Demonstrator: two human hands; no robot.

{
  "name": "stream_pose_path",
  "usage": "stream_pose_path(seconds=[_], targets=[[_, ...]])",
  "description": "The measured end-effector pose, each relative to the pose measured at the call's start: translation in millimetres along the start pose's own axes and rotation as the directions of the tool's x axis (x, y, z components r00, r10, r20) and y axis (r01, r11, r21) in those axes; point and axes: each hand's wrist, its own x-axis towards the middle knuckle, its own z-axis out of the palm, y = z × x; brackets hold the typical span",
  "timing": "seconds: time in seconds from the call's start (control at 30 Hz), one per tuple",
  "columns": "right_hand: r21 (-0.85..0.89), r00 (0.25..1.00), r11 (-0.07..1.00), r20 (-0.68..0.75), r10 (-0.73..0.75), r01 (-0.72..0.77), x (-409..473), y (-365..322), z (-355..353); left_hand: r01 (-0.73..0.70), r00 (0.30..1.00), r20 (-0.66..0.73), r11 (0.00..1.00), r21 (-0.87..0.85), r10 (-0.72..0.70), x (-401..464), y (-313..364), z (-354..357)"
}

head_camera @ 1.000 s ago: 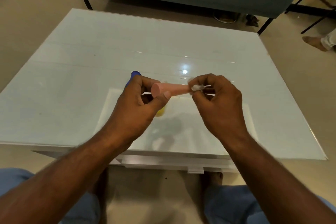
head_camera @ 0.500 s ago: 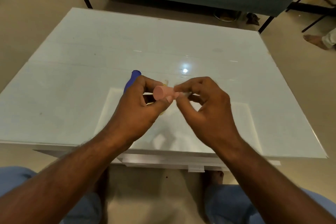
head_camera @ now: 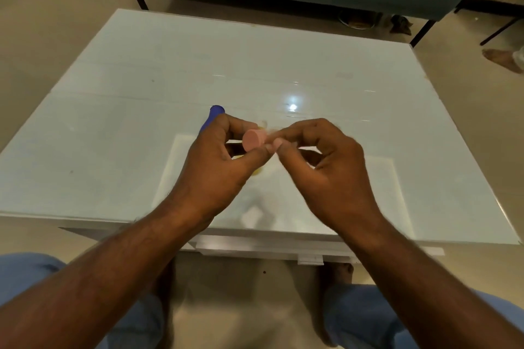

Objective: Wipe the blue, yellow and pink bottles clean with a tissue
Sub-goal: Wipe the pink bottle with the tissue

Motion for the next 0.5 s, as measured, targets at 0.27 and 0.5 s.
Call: stream_pose_path(seconds=[0.27,0.5], targets=[[-0.017,0.999,0.999,-0.001,0.037,-0.037,1.2,0.6,-4.2,-0.017,1.000,-0.002,1.000,0.026,0.017,2.4,0.7,-2.5],[-0.119,0.969,0.962,-0.011,0.246,-0.246,12.4,10.6,-10.2,-0.048,0.998,0.053,0.997,0.055,0.045,0.3,-0.8,-1.6]])
